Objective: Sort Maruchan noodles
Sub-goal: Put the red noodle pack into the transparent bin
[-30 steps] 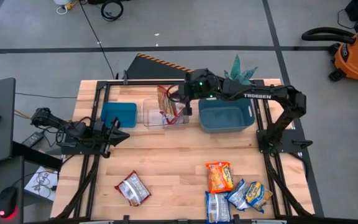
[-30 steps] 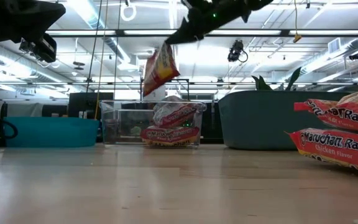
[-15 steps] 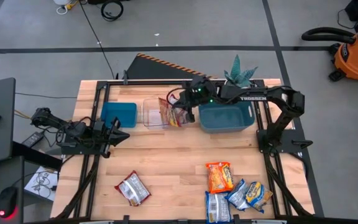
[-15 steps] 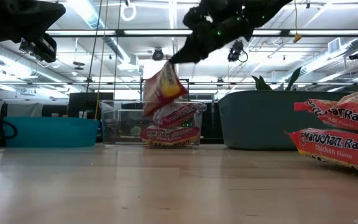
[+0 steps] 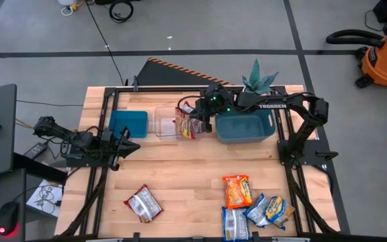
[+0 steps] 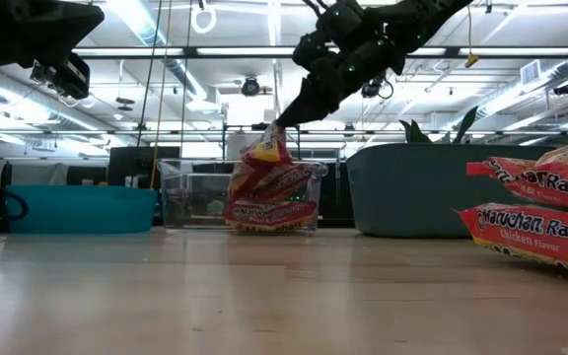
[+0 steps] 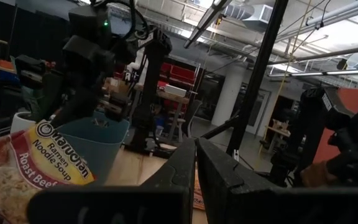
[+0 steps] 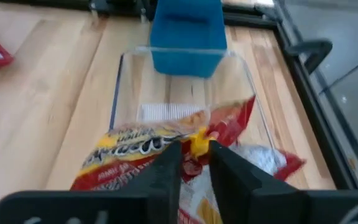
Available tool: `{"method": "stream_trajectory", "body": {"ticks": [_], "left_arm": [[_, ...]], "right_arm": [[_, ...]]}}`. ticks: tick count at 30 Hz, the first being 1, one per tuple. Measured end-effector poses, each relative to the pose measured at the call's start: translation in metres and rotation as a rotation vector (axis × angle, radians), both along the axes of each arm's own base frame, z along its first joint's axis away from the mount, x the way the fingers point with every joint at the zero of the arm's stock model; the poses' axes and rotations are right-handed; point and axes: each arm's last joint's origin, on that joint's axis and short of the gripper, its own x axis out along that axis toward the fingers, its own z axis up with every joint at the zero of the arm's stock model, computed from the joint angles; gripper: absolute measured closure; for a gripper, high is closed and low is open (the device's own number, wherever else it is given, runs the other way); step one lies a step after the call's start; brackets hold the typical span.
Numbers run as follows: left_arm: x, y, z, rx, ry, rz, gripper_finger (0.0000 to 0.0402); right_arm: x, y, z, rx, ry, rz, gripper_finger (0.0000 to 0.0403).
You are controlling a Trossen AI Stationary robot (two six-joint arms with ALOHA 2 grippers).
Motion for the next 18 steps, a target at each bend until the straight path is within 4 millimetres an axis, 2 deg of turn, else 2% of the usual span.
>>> {"method": "stream_trajectory", "body": {"ticks": [4,6,11,14,18], "left_arm": [[0.000,0.000,0.000,-0.006,-0.003,-0.002,0.0379],[0.000,0.000,0.001,-0.071,-0.011,-0.018,0.0379],[-0.003,0.001,0.009,-0.111,-0.090,-0.035,0.0379],[-0.003,0.001,0.010,-0.115,-0.101,-0.037,0.0379],[-0.003,0.001,0.010,-0.124,-0.103,-0.040,0.0379]], "right_arm": [[0.001,0.003,0.022,-0.004,0.025,0.019,0.0275],[0.002,0.004,0.032,-0.016,0.028,0.028,0.0256],[0.000,0.008,0.048,-0.003,0.089,0.026,0.0225],[0.003,0.025,0.053,-0.004,0.125,0.020,0.0218],[0.008,0.063,0.051,-0.066,0.175,0.030,0.0218]]}}
